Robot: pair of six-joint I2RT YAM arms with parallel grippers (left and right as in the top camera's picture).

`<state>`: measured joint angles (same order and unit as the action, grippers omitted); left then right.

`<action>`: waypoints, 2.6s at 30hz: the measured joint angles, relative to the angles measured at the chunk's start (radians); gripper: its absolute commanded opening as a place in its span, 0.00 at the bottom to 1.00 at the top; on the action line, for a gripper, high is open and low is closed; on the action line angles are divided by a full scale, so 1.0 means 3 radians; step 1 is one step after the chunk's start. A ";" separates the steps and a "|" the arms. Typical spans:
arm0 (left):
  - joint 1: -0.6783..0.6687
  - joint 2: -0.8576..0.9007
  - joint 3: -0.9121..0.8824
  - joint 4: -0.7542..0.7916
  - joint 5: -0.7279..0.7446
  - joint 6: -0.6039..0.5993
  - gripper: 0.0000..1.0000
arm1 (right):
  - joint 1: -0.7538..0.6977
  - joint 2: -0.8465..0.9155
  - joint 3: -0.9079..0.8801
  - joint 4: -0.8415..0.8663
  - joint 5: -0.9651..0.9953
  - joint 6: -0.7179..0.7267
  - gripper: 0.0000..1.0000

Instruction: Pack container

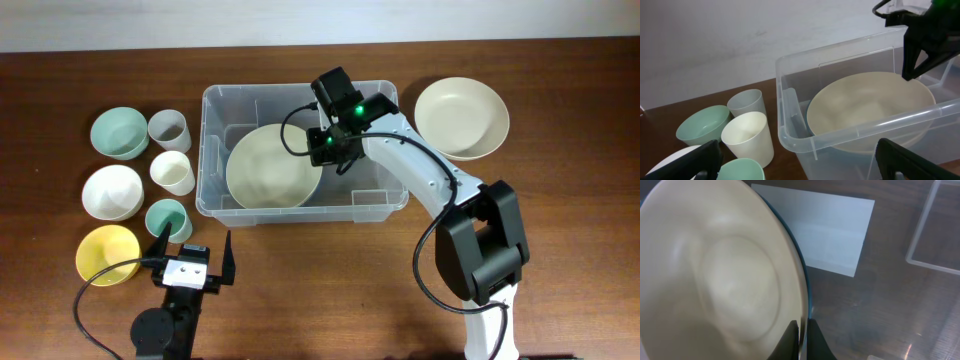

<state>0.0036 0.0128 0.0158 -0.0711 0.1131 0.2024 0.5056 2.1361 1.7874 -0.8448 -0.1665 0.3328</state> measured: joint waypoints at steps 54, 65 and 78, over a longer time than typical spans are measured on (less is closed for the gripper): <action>0.0000 0.0000 0.0000 0.0001 0.0000 0.0000 1.00 | -0.0559 0.0010 -0.0019 0.0254 -0.1043 0.0201 0.04; 0.0000 0.0000 0.0000 0.0000 0.0000 0.0000 1.00 | -0.0546 0.0011 -0.0018 0.0226 -0.1526 0.0135 0.04; 0.0000 0.0000 0.0000 0.0000 0.0000 0.0000 1.00 | -0.0476 0.0011 -0.0018 0.0135 -0.1584 0.0009 0.04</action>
<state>0.0036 0.0128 0.0158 -0.0711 0.1131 0.2024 0.3630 2.1395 1.7821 -0.8043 -0.6418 0.3355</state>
